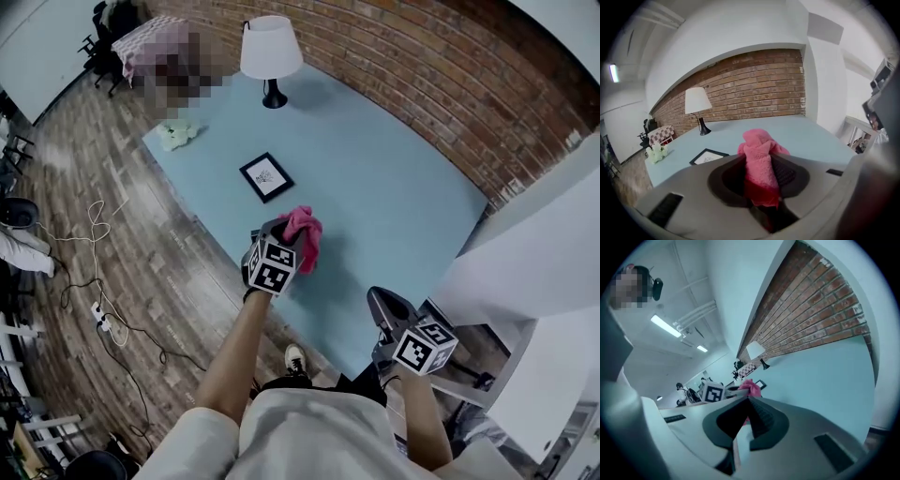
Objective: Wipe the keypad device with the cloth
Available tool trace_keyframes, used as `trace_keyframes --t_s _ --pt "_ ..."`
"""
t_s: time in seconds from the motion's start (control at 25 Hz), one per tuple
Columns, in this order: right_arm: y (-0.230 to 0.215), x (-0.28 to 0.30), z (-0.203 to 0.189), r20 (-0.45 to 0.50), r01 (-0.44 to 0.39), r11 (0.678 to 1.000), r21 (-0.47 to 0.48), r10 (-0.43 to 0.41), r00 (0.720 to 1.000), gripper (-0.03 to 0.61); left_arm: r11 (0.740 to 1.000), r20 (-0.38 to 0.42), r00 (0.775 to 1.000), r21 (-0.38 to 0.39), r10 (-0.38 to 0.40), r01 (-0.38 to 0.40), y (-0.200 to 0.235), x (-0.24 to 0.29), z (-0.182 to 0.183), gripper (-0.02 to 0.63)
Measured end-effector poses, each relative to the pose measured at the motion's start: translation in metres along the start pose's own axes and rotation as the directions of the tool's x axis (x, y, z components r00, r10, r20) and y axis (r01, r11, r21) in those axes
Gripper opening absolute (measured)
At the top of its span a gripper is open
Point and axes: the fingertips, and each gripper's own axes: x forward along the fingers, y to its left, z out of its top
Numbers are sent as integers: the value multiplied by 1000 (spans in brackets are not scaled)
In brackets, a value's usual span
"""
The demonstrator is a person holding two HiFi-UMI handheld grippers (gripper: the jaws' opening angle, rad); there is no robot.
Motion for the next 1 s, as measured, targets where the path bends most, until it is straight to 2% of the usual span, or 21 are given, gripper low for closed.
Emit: trace_keyframes --t_s 0.12,0.28,0.36,0.8,1.0 --pt "20 -12 16 46 -42 998 36 41 998 23 999 2 1000 39 6 -6 -4 2 0 160" --pt "34 -19 22 61 -72 996 54 68 996 22 976 -39 999 215 33 -24 -20 5 -5 161" --pt "39 -18 21 64 -97 992 78 92 994 21 967 -53 998 253 29 -15 -28 6 -11 161" --pt "61 -15 16 29 -165 985 44 164 986 21 960 -134 991 273 -26 62 -59 8 -43 160" --pt "63 -16 17 9 -167 986 12 167 986 21 950 -182 982 292 -57 109 -81 12 -61 160"
